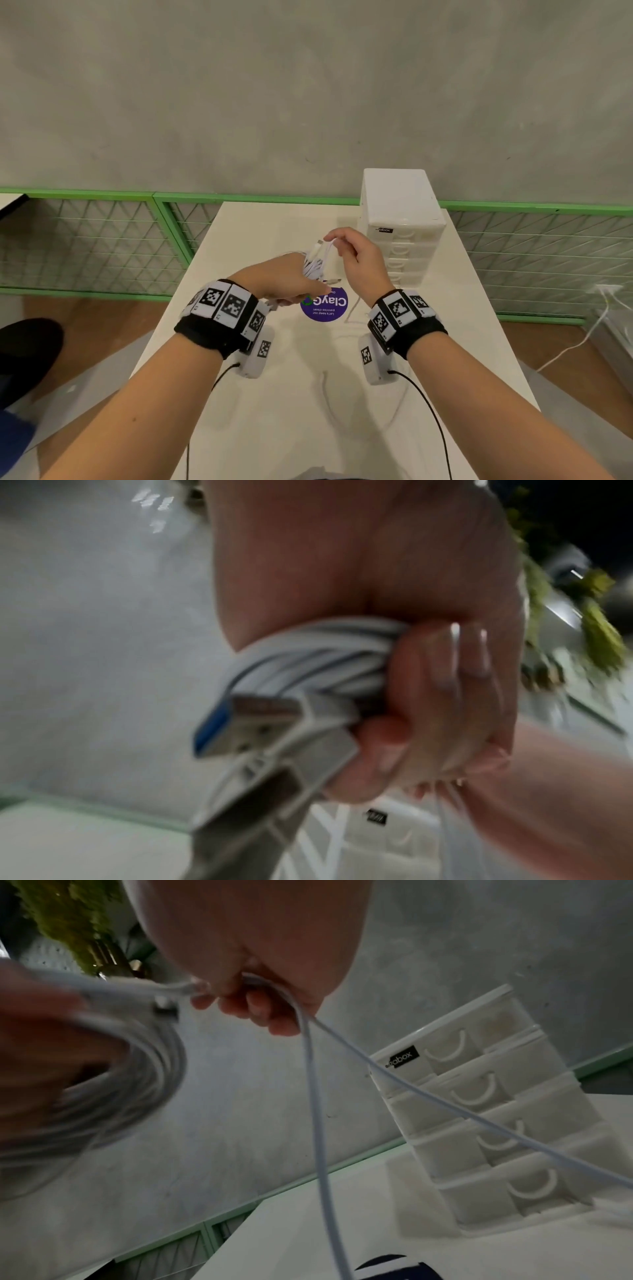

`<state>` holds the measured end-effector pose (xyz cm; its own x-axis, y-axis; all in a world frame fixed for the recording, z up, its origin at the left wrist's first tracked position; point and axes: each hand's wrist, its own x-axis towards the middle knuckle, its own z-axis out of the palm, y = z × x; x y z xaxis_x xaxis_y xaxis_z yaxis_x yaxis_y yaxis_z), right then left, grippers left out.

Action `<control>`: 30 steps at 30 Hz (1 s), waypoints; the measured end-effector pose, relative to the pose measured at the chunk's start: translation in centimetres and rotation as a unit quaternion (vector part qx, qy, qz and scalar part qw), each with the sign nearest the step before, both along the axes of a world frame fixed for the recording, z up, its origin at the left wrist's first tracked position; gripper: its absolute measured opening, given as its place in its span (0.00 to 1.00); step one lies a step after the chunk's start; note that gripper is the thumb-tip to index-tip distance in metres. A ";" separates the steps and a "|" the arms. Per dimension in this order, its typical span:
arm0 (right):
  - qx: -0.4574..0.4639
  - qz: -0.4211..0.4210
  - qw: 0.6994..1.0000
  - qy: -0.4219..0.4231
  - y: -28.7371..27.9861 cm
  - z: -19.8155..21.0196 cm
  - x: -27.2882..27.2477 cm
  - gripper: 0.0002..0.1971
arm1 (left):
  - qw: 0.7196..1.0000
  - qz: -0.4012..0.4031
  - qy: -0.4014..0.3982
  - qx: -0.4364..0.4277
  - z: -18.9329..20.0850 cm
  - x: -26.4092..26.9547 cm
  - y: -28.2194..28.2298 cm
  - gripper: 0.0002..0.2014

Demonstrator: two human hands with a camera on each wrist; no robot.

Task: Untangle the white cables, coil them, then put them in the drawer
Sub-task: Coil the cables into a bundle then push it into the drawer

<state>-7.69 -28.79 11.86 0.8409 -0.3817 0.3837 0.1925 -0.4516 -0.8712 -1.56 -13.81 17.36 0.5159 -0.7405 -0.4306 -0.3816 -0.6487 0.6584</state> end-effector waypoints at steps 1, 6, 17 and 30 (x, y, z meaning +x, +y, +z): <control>0.004 0.004 1.000 -0.006 -0.1 -0.2 0.0 0.14 | 0.998 -0.001 0.047 -0.040 0.3 -0.2 0.1 0.14; 0.066 0.054 0.995 0.053 0.7 -1.4 -0.4 0.22 | 0.953 -0.014 0.203 -0.226 2.0 -0.7 0.2 0.16; -0.007 0.140 0.964 0.228 3.7 -3.1 -1.9 0.12 | 0.755 0.182 0.234 -0.585 3.1 0.7 -1.8 0.15; 0.041 0.091 0.992 0.079 3.4 2.7 -1.4 0.05 | 0.960 0.172 -0.087 -0.201 -0.7 1.2 -0.2 0.31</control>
